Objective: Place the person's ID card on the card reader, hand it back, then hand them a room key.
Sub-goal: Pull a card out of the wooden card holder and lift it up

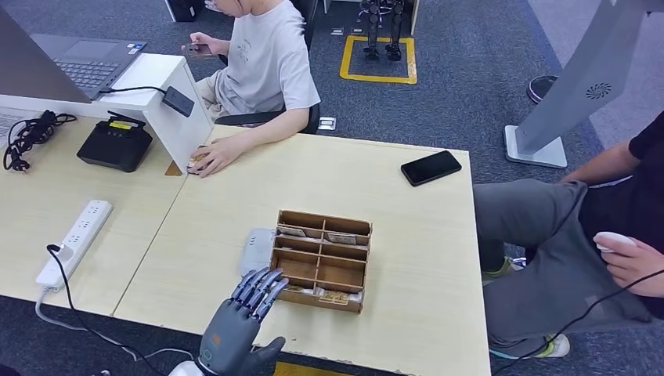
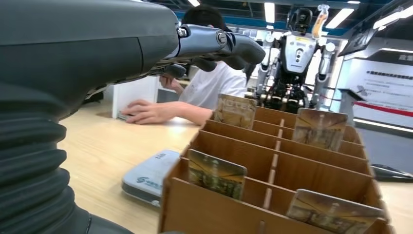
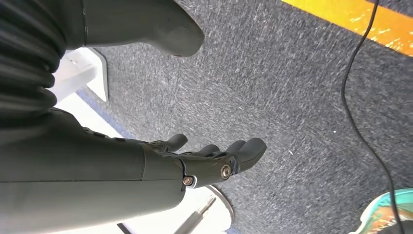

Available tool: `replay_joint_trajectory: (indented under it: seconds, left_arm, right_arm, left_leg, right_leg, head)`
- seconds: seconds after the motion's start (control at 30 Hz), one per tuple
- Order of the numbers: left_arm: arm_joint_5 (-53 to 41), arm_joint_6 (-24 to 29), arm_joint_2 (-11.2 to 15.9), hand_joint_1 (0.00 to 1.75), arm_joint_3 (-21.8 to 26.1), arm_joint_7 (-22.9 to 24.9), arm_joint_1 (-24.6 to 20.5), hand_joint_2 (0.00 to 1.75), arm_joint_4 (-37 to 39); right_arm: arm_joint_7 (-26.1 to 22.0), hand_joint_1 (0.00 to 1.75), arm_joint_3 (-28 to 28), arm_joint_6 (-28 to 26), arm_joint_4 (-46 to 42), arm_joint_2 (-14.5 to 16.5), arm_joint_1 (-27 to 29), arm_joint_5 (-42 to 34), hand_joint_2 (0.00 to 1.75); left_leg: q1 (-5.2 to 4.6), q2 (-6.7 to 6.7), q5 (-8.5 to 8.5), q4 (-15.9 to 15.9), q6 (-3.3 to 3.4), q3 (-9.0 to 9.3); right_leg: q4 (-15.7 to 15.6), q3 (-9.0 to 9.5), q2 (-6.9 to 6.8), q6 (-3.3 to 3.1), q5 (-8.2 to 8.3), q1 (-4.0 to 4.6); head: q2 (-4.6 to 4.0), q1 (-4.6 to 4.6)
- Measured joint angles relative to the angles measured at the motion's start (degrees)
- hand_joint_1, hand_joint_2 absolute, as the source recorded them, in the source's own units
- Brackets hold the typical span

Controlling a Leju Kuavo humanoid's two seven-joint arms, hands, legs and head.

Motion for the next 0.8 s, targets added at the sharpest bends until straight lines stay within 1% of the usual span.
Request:
replay_joint_trajectory:
  seconds: [0.2,0.43,0.8]
  left_arm:
    - [1.75,-1.47,-2.40,0.00,-0.40,-1.33,-1.89,1.75,1.77]
    - [-0.51,-2.05,-4.75,0.00,-0.38,-0.16,-3.06,1.75,4.06]
    - [-1.02,-2.12,-5.94,0.00,-0.33,0.00,-3.78,1.75,6.32]
  right_arm:
    - [0.01,0.00,-0.42,-0.02,-0.24,0.27,-0.03,0.21,1.75]
    - [0.09,0.00,-0.53,0.08,-0.25,0.39,-0.02,1.20,1.75]
    - [0.13,0.00,-0.57,0.09,-0.24,0.46,-0.01,1.30,1.75]
  left_leg:
    - [0.00,0.00,0.00,0.00,0.00,0.01]
    - [0.00,0.00,0.00,0.00,0.00,-0.01]
    - [0.00,0.01,0.00,0.00,0.00,-0.01]
  right_leg:
    - [0.00,-0.01,0.01,0.00,0.00,0.00]
    - [0.00,-0.01,0.00,0.00,0.00,0.00]
    - [0.00,-0.01,0.00,0.00,0.00,0.00]
  head:
    - [0.00,0.01]
    - [0.00,0.01]
    - [0.00,0.01]
